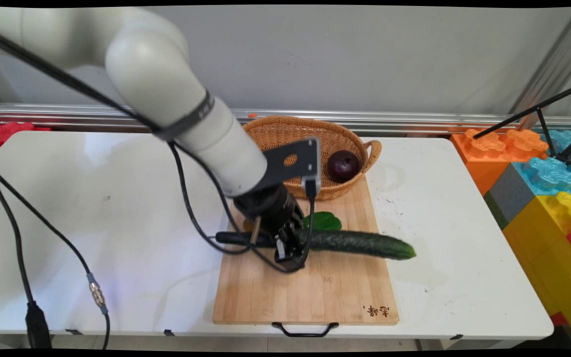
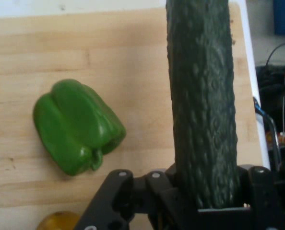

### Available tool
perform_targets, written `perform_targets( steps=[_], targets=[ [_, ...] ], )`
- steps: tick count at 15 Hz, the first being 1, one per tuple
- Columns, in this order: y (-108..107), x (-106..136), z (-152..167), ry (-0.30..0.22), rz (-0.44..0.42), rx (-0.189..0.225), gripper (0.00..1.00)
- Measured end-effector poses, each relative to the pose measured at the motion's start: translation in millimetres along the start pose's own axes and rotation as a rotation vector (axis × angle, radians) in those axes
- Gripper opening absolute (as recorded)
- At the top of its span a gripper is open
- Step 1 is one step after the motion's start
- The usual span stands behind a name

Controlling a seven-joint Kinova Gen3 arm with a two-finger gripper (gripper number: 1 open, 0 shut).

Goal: Place the picked object on the cutting board

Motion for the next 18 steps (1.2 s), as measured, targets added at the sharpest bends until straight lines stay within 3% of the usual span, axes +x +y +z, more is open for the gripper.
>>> perform_targets(
  steps=[5,10,11,18],
  targets=[
    [8.2,-18.2,32.1,-0.047,0.069,0.008,0.0],
    [5.6,-29.3,52.0,-0.057,0.129,0.027,0.0],
    [4.8,-30.5,54.2,-0.057,0.136,0.029,1.0],
    [-3.8,-34.5,42.8,-0.075,0.146,0.052,1.0]
  ],
)
